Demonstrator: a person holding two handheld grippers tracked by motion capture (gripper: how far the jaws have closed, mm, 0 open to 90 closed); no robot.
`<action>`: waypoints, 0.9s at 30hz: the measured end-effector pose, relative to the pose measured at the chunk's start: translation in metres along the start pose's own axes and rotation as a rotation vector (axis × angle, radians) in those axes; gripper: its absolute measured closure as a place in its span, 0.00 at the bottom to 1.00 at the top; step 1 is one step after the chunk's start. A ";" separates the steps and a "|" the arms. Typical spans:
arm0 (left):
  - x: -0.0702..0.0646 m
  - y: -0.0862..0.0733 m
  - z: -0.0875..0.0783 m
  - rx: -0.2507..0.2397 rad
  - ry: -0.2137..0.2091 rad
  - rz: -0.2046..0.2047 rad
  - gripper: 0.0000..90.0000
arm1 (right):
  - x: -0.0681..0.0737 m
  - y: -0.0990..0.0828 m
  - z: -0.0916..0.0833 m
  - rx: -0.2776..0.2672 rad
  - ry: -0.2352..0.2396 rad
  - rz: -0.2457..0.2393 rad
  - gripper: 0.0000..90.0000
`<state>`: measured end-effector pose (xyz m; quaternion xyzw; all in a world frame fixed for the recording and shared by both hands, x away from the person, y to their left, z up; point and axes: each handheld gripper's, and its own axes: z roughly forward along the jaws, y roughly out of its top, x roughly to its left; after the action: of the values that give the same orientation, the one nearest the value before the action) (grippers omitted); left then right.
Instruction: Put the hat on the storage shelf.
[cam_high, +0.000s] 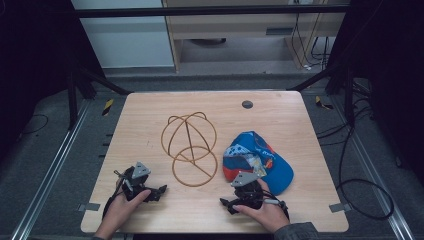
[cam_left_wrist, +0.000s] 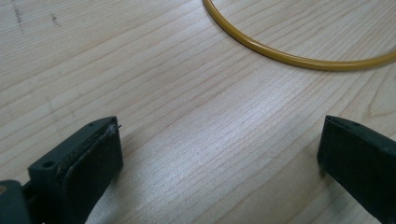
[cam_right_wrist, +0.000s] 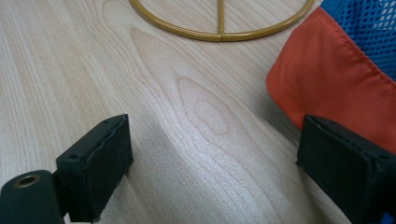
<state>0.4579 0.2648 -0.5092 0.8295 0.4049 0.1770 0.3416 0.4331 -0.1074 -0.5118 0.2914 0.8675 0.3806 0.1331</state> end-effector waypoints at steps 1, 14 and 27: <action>0.000 0.000 0.000 -0.001 0.001 -0.001 0.00 | 0.000 0.000 0.000 0.001 -0.001 0.001 0.11; 0.000 0.000 0.000 -0.001 0.002 -0.002 0.00 | 0.005 0.005 -0.008 0.014 0.008 -0.006 0.12; -0.002 0.001 0.001 0.000 0.017 -0.012 0.00 | -0.014 0.010 -0.062 0.040 -0.118 -0.006 0.13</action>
<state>0.4576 0.2630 -0.5091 0.8254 0.4130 0.1820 0.3392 0.4205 -0.1469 -0.4619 0.3134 0.8664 0.3450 0.1795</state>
